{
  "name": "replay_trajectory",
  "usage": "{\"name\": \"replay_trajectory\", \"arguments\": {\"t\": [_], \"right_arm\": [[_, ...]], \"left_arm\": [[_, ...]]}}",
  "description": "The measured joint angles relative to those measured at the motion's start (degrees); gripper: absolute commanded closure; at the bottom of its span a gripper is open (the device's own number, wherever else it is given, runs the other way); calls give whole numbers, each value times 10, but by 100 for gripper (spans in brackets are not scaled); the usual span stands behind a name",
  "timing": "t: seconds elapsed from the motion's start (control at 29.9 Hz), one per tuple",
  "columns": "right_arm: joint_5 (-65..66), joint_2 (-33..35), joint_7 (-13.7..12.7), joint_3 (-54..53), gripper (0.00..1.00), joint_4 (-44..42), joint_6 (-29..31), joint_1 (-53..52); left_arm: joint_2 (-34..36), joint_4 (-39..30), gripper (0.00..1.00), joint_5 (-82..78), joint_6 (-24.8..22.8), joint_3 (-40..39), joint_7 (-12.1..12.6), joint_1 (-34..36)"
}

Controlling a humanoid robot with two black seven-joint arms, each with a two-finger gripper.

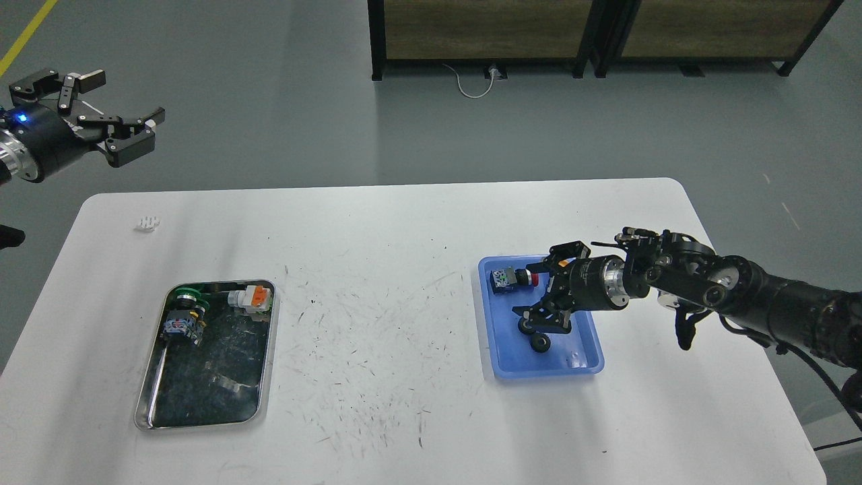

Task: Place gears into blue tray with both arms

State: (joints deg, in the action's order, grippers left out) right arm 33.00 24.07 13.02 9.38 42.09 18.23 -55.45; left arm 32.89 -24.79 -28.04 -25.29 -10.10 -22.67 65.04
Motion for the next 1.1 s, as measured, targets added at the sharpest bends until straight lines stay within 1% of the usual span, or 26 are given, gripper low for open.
{"name": "replay_trajectory", "arguments": {"t": [0.17, 0.43, 0.53, 0.74, 0.94, 1.04, 1.1], "right_arm": [[-8, 5, 0, -68, 7, -22, -2, -6], [-15, 29, -2, -177, 7, -61, -3, -20], [-22, 43, -3, -222, 6, -76, -4, -21], [-32, 87, -3, -316, 5, -87, -6, -17], [-90, 138, -2, -407, 5, -89, -43, -2], [-129, 152, -2, -438, 5, -95, -77, -1], [-151, 156, -2, -452, 5, -97, -100, -1]], "left_arm": [[-1, -1, 2, 1, 24, -1, 7, 1], [-1, -2, 2, 47, 44, -9, 39, 9], [0, -2, 2, 65, 46, -10, 41, 13], [0, -9, 2, 102, 44, -26, 33, 14], [-1, -17, 2, 141, 42, -38, 33, 13], [-1, -28, 2, 167, 42, -48, 42, 13], [-2, -39, 2, 184, 43, -55, 57, 13]]}}
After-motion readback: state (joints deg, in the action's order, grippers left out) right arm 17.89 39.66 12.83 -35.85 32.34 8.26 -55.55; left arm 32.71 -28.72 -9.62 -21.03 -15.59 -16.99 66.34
